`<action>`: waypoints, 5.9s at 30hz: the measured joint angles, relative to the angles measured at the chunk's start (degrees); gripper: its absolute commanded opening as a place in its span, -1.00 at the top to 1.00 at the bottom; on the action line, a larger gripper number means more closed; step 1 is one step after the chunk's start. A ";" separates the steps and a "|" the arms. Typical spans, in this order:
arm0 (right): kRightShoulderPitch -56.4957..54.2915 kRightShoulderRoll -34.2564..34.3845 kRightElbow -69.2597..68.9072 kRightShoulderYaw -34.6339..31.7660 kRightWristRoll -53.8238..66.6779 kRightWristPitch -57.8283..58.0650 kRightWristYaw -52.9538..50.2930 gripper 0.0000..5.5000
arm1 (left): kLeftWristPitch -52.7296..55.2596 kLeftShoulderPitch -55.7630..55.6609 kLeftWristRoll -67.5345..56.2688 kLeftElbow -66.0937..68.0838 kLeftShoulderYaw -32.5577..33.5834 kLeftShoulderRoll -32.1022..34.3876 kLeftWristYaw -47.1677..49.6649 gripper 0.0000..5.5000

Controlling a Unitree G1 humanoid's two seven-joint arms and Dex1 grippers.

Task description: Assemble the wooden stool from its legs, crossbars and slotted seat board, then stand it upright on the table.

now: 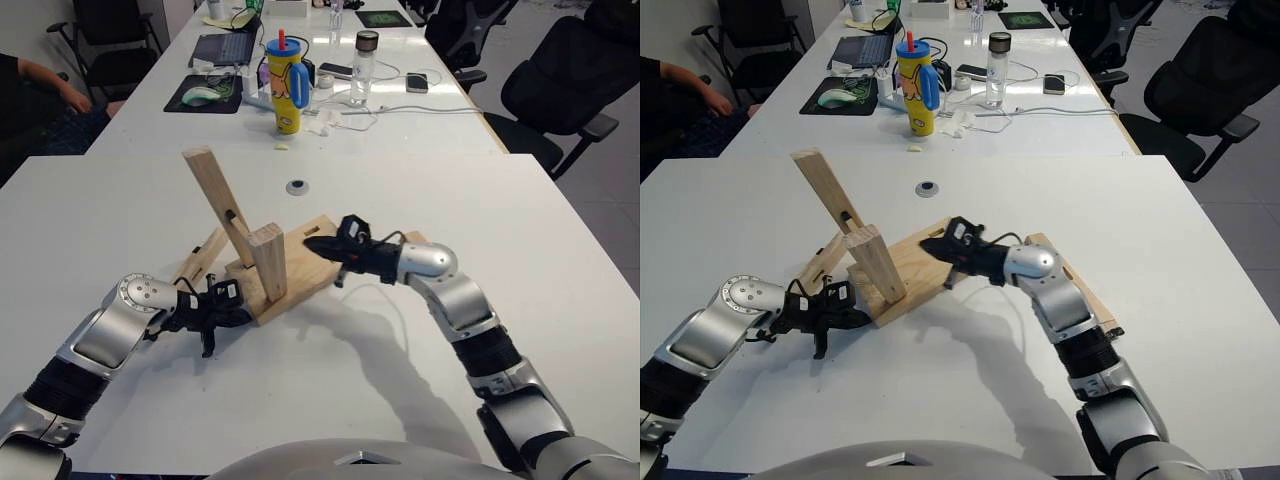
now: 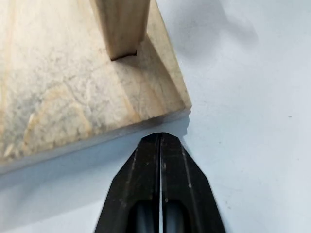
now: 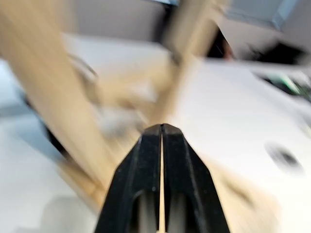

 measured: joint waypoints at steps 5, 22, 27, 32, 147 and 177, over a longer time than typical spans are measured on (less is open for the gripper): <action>-0.94 -3.47 10.39 0.23 -6.73 -5.24 -1.11 1.00 | 0.42 0.55 -0.27 -0.55 0.39 1.54 -1.94 1.00; -7.32 -5.24 23.96 4.06 -15.32 -16.01 0.55 1.00 | 10.19 8.73 -8.80 -16.08 0.55 4.19 -5.15 1.00; -7.24 -8.50 17.76 6.71 -15.26 -10.70 8.16 1.00 | 8.66 5.98 -2.41 -12.57 -1.77 -2.19 4.73 1.00; -3.64 -10.46 5.77 9.21 -12.75 -3.03 14.36 1.00 | 6.66 0.78 2.45 -5.00 -1.68 -6.92 12.68 1.00; 16.66 20.34 -32.53 -16.03 47.83 29.16 -30.04 -0.04 | -32.67 24.42 2.65 -19.39 13.15 -28.64 34.43 0.52; 15.19 23.16 -25.87 -14.91 47.55 24.69 -30.41 0.83 | -33.13 24.34 1.16 -18.93 11.36 -29.09 37.04 0.09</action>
